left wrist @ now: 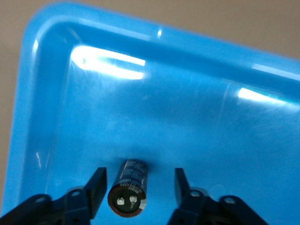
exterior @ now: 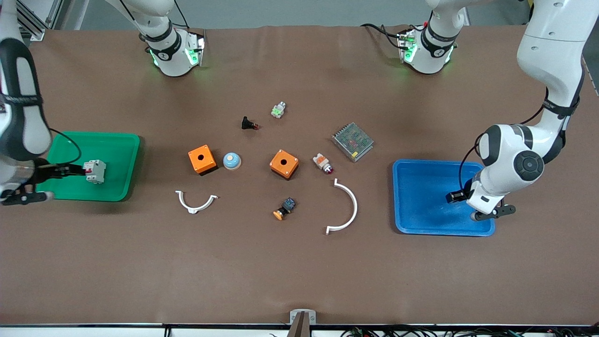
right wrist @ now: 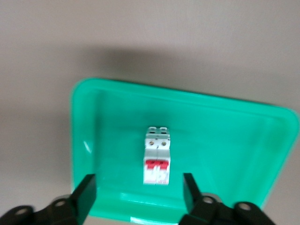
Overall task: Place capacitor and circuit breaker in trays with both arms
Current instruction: 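Open the left gripper over the blue tray while the right gripper releases the breaker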
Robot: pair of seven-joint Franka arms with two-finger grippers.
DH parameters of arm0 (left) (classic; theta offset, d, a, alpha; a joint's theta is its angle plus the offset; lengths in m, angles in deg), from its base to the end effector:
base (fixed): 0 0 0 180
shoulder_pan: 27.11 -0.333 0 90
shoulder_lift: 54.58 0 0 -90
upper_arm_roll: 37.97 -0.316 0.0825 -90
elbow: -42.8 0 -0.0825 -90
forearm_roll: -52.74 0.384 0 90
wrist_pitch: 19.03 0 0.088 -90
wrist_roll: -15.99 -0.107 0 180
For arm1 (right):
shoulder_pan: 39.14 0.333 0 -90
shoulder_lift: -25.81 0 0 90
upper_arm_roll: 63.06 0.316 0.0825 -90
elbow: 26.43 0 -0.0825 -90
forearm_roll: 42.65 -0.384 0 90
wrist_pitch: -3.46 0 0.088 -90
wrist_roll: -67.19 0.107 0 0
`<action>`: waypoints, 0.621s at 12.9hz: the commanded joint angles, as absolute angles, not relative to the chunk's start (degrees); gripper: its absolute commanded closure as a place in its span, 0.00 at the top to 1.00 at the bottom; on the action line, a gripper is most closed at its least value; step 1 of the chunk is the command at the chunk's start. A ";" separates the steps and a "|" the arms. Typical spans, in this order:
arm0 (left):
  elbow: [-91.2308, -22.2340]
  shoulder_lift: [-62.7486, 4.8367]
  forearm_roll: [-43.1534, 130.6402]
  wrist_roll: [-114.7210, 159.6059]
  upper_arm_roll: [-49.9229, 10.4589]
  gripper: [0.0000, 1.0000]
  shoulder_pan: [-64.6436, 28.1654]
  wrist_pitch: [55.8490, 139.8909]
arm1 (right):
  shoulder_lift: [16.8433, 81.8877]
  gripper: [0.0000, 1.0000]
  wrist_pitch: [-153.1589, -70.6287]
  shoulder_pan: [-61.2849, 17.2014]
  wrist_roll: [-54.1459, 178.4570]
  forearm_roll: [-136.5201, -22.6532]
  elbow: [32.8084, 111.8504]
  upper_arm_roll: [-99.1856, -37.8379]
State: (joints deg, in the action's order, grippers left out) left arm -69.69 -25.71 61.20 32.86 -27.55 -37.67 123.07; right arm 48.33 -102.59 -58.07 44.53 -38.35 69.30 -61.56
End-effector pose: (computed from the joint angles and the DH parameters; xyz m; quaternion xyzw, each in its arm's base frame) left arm 0.6193 0.0048 0.2204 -0.9947 -0.1021 -0.0126 0.0006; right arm 0.6065 -0.1982 0.3613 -0.9922 -0.0590 0.1098 0.0085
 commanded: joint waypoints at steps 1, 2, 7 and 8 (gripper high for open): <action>-70.49 -34.94 62.23 32.69 -27.16 1.00 -38.45 119.60 | 48.23 1.00 -95.43 -54.54 45.74 -41.41 58.32 -61.48; -68.57 -37.50 62.23 32.78 -27.16 1.00 -38.45 116.62 | 48.14 1.00 -94.72 -52.35 47.22 -41.51 55.95 -61.48; -54.43 -45.78 61.53 32.52 -23.48 1.00 -38.19 93.43 | 44.64 1.00 -93.05 -43.20 58.28 -44.40 51.44 -61.22; -52.66 -47.18 61.35 32.43 -22.77 1.00 -38.19 89.55 | 42.62 1.00 -90.17 -42.40 60.83 -45.63 51.44 -61.30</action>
